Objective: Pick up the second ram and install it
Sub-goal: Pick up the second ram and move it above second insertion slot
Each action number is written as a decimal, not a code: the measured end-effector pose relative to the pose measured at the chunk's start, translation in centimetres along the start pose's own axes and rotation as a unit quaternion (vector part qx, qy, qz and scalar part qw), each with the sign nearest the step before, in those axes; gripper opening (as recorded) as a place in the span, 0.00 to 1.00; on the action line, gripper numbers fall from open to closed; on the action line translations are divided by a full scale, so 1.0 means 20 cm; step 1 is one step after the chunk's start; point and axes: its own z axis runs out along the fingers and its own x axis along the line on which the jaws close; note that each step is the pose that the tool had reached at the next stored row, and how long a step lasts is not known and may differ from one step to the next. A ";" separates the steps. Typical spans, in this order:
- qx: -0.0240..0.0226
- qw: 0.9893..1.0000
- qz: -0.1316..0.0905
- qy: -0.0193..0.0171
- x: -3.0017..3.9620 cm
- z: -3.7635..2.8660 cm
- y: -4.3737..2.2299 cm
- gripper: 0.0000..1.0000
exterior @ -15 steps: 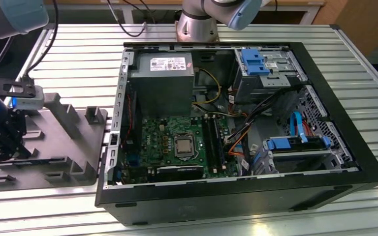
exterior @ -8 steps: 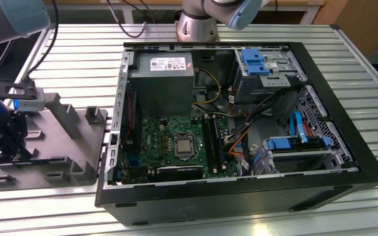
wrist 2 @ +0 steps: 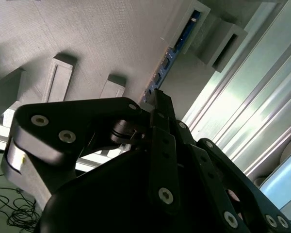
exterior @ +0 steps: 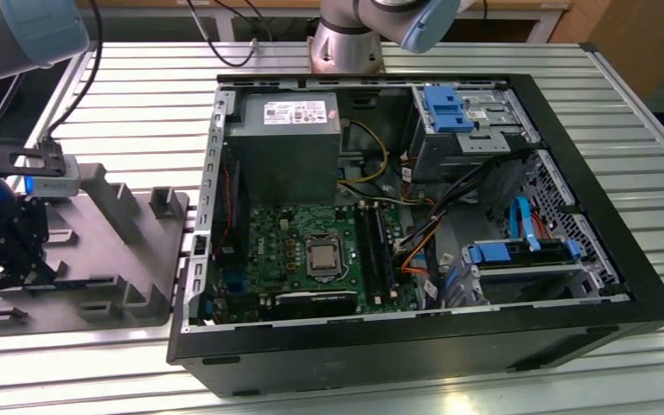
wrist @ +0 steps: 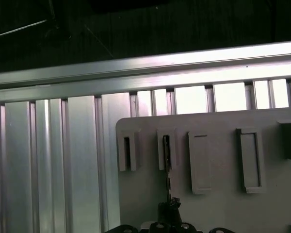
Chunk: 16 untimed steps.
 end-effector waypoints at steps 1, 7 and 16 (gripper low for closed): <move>0.000 1.000 0.000 0.000 0.000 0.000 0.000 0.11; 0.000 1.000 -0.001 0.000 0.000 0.000 0.000 0.24; 0.003 0.999 -0.045 0.000 -0.001 0.019 0.011 0.24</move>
